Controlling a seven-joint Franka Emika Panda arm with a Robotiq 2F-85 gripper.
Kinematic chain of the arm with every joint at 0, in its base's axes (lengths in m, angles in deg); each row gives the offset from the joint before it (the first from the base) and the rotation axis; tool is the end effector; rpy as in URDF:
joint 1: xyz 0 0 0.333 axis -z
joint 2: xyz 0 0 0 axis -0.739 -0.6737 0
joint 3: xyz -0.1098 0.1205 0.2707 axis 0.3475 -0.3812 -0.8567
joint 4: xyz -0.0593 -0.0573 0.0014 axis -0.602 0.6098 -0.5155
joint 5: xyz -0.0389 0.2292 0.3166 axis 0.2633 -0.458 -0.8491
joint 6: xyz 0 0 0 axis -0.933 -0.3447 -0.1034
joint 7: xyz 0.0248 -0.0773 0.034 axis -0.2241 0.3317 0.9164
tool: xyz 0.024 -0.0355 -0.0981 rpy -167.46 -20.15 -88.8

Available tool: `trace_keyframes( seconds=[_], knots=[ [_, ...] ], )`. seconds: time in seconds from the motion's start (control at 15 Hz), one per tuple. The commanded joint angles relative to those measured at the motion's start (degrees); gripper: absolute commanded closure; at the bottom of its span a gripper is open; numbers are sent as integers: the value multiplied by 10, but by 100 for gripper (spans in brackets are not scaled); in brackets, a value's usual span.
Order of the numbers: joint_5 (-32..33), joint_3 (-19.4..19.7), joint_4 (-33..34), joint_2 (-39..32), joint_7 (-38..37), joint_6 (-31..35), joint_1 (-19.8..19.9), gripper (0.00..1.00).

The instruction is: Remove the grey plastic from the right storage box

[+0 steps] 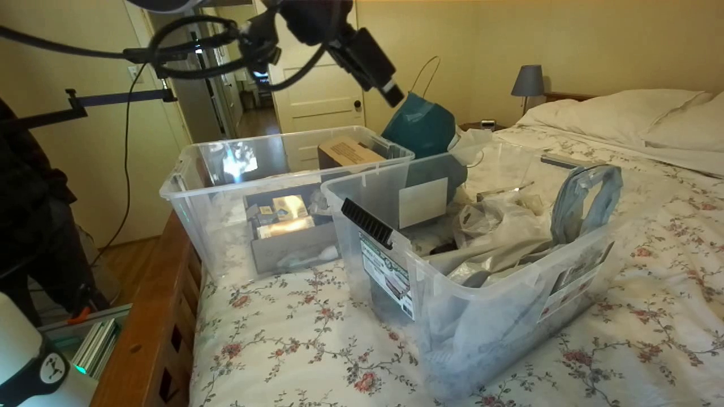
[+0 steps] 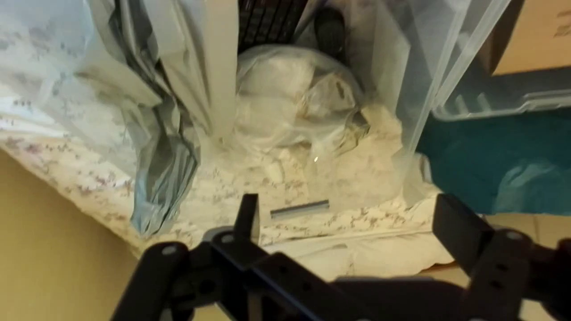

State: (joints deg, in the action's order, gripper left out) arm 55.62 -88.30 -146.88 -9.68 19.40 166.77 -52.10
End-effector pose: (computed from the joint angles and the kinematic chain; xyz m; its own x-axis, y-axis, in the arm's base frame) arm 0.4722 0.0313 0.5158 0.7763 -0.0402 0.6290 0.0433 -0.9922 -0.1168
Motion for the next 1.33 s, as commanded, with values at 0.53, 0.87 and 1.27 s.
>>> trace_keyframes(
  seconds=[0.53,0.87,1.27],
  knots=[
    [272,-139,157,-190,-214,53,240,0],
    [380,-136,213,-260,-351,52,250,0],
    [576,-100,370,-400,-570,-21,186,0]
  ],
)
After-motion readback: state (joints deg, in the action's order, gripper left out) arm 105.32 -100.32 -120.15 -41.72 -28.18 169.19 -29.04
